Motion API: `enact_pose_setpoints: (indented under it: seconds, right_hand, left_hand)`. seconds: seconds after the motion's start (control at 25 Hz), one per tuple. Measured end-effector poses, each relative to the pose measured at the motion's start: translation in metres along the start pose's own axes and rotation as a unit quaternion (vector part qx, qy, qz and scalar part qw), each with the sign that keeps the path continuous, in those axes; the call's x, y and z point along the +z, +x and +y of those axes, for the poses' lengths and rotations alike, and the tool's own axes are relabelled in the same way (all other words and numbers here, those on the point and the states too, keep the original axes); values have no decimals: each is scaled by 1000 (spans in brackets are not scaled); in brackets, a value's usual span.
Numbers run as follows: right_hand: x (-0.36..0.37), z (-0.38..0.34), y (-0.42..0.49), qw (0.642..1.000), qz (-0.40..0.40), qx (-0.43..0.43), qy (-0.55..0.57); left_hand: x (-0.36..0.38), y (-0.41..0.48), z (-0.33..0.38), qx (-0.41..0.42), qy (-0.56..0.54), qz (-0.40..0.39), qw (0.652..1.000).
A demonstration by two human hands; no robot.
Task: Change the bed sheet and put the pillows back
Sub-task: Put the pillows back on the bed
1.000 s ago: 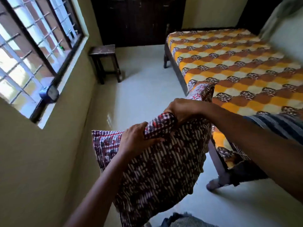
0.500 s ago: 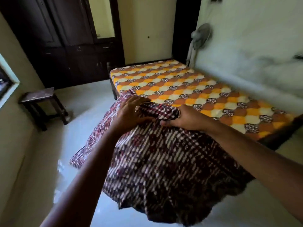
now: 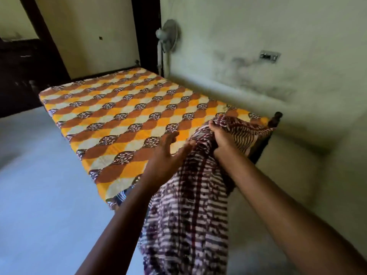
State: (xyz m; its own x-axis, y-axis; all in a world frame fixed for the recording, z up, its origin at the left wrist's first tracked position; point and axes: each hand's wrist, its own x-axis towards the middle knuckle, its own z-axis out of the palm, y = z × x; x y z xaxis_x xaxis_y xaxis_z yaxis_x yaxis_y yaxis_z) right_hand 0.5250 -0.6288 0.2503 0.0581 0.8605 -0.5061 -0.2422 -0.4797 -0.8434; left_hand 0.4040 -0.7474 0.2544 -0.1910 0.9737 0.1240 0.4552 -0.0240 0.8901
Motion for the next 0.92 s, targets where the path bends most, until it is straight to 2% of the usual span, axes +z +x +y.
enact_pose_setpoints:
  seconds: [0.08,0.16,0.32,0.44,0.48,0.52,0.56,0.6,0.64,0.68,0.76,0.84,0.88,0.92]
  right_hand:
    - [-16,-17,27,997,2,12,81]
    - [-27,-32,56,993,-8,20,117]
    - [-17,-47,104,992,-36,37,119]
    - [-15,-51,135,992,-114,12,44]
    - [-19,-55,141,988,-150,-20,-17]
    - [-26,-62,147,972,-179,-83,-130]
    - [-35,-69,157,926,-174,-184,-280]
    - [-44,-75,167,845,-145,-310,-410]
    - [-51,-79,177,766,-127,-417,-473]
    - [-56,-82,183,710,-134,-478,-499]
    - [-55,-80,212,619,-163,-515,-571]
    - [-47,-78,251,532,-108,-573,-614]
    - [-43,-83,268,507,-83,-605,-608]
    - [-41,-93,280,501,-65,-625,-595]
  left_hand:
    - [27,31,18,-20,69,-99,992]
    - [55,71,28,-10,189,-153,970]
    - [76,144,13,-19,288,-160,944]
    - [63,177,-10,-17,323,-133,937]
    - [56,184,-16,-22,323,-120,939]
    - [50,190,-21,-27,317,-104,942]
    - [46,196,-24,-28,311,-86,946]
    - [42,199,-25,-31,308,-74,948]
    - [41,200,-24,-34,306,-68,949]
    - [40,200,-23,-35,304,-66,950]
    - [41,203,-17,-30,314,-58,947]
    - [44,216,-6,-11,339,-44,940]
    - [48,225,2,-5,347,-41,937]
    - [52,233,11,-1,353,-37,935]
